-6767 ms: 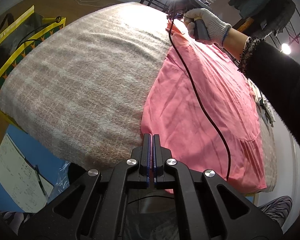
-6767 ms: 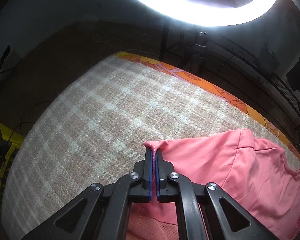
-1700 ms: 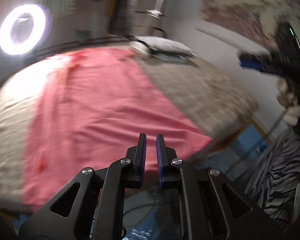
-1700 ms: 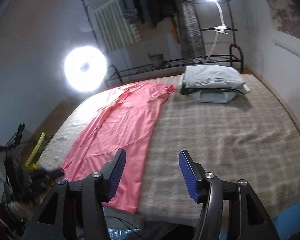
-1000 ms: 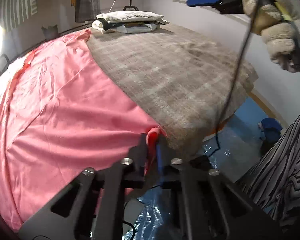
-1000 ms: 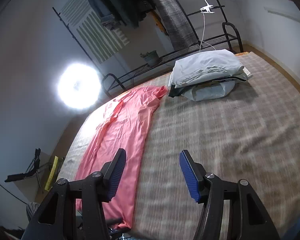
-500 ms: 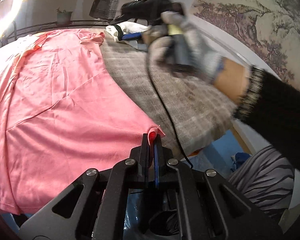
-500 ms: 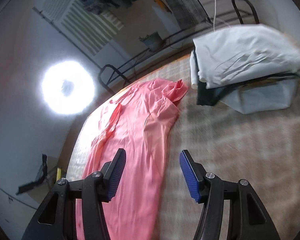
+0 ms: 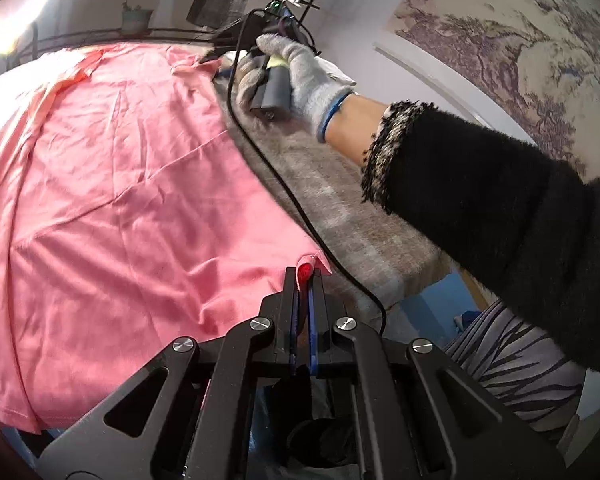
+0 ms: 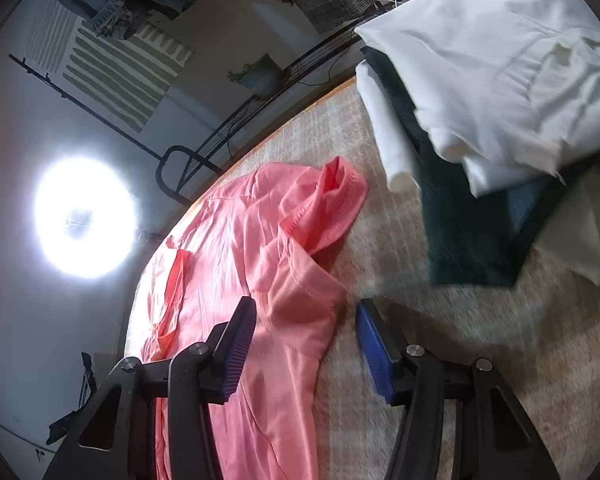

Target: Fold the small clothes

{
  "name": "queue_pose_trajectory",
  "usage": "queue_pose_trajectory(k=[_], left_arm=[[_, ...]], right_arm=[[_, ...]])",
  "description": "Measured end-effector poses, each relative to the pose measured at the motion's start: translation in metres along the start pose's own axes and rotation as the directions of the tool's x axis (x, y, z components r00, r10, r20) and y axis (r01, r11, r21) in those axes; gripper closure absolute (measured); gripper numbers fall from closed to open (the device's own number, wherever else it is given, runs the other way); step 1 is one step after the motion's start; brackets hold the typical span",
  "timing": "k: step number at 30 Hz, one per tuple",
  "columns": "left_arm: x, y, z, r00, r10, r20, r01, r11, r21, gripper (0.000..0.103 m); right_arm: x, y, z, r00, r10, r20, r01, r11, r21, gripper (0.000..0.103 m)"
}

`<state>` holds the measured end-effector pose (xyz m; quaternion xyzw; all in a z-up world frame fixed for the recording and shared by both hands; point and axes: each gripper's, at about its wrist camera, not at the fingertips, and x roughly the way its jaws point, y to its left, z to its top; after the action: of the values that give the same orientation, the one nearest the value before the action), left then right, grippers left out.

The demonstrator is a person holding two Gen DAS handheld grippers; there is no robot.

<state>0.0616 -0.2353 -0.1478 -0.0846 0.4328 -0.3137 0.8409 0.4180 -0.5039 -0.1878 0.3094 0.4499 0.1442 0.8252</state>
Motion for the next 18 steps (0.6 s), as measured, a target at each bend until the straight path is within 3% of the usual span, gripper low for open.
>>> queue_pose_trajectory(k=[3,4,8,18], left_arm=[[-0.004,0.009,-0.002,1.0,-0.013,0.003,0.013,0.999,-0.048,0.102],[-0.006,0.01,-0.003,1.0,-0.018,0.006,0.018,0.998,-0.058,0.102],[-0.011,0.023,-0.009,0.998,-0.057,-0.002,0.056,0.989,-0.134,0.102],[-0.033,0.048,-0.021,0.999,-0.025,0.044,0.034,0.976,-0.216,0.102]], right_arm=[[0.004,0.007,0.006,1.0,-0.026,-0.012,0.026,0.999,-0.027,0.099],[0.003,0.009,0.007,0.999,-0.041,-0.006,0.04,0.998,-0.04,0.103],[0.0,0.029,0.009,0.995,-0.095,0.02,0.097,0.99,-0.1,0.103],[-0.003,0.083,0.01,0.974,-0.217,0.068,0.227,0.944,-0.238,0.103]])
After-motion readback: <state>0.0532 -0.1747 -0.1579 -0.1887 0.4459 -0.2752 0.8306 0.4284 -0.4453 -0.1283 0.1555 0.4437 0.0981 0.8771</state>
